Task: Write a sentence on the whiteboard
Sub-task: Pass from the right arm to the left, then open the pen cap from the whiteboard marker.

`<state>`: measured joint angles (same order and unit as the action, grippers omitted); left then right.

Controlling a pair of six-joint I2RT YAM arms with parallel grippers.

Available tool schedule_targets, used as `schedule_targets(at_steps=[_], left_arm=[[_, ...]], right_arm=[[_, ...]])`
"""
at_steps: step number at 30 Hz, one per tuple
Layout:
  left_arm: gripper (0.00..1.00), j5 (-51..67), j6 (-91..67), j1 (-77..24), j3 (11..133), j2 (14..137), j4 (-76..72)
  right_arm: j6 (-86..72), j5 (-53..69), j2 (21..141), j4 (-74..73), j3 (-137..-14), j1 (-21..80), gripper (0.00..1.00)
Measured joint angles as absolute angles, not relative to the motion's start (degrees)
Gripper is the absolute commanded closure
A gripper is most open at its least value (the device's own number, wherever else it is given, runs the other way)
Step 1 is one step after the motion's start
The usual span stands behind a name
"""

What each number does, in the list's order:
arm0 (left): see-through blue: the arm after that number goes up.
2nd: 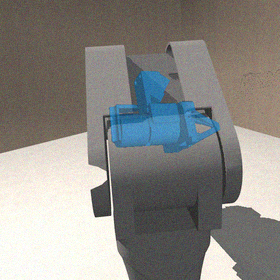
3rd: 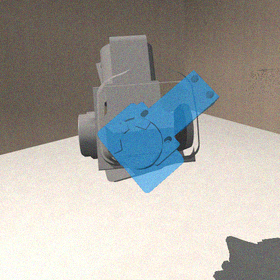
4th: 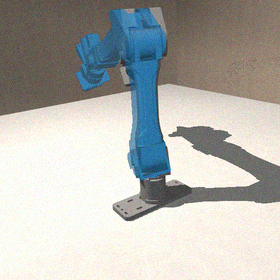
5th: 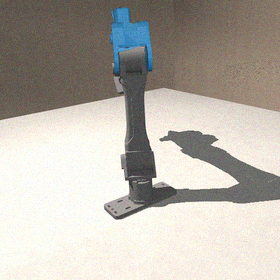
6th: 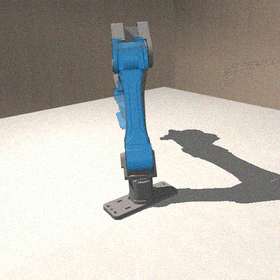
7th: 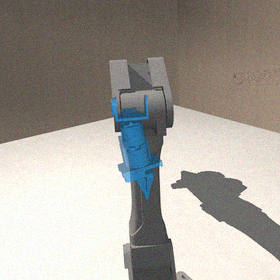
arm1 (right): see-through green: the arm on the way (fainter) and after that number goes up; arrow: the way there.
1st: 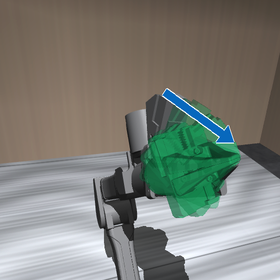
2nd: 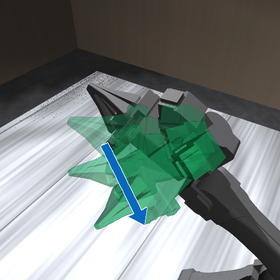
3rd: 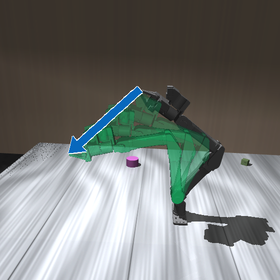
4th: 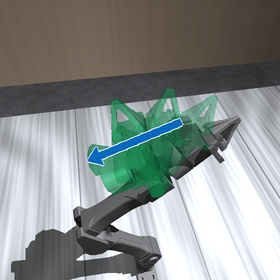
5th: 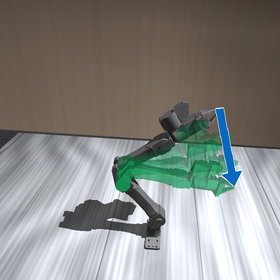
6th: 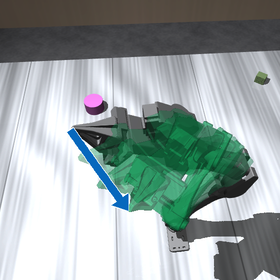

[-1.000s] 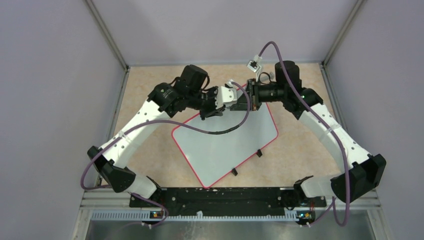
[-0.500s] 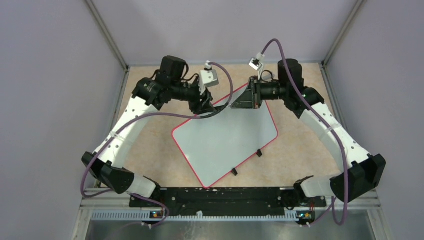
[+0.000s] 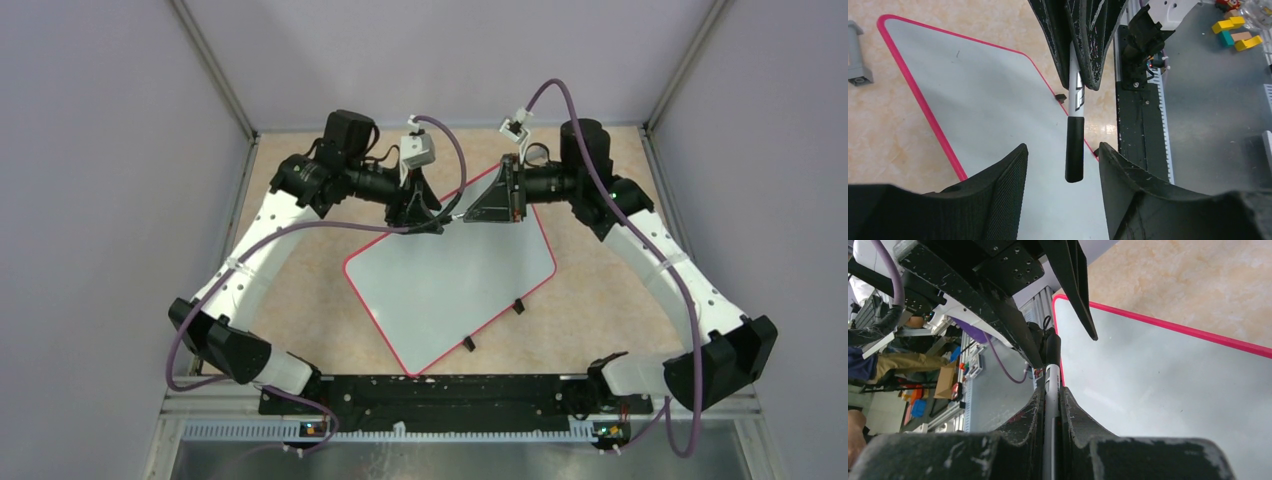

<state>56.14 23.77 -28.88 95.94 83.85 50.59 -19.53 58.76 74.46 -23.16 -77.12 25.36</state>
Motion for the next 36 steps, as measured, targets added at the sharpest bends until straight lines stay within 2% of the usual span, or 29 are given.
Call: schedule_targets(at_steps=[5,7,9,10,12,15,19,27,36], left_arm=[[0.63,57.98,22.94,-29.1,95.44,84.66,50.17],[0.75,58.26,22.72,-29.5,95.24,84.79,50.11],[0.93,58.57,22.37,-29.95,95.07,84.79,50.17],[0.99,58.89,22.48,-30.2,95.02,84.79,50.28],[1.0,58.94,22.61,-30.41,95.0,84.79,50.57],[1.0,58.83,22.96,-30.44,95.0,84.82,51.11],[1.0,58.06,24.51,-30.48,95.0,84.82,51.94],[1.0,57.43,27.18,-30.72,95.0,84.93,54.72],[1.0,57.19,27.35,-31.55,95.0,84.93,55.22]], right_arm=[[-19.2,59.27,74.3,-23.18,-77.12,25.5,1.0],[-19.05,59.35,74.3,-23.22,-77.12,25.65,1.0],[-18.9,59.4,74.3,-23.22,-77.12,25.76,0.99],[-18.65,59.27,74.3,-23.27,-77.12,25.76,0.92],[-18.17,59.37,74.3,-23.77,-77.12,25.74,0.8],[-16.91,59.51,74.28,-25.34,-77.25,25.78,0.69],[-15.29,59.66,74.3,-28.29,-78.06,25.93,0.64],[-14.02,59.66,74.32,-30.52,-79.24,26.17,0.63],[-13.89,58.78,74.41,-31.0,-79.24,27.4,0.68]])
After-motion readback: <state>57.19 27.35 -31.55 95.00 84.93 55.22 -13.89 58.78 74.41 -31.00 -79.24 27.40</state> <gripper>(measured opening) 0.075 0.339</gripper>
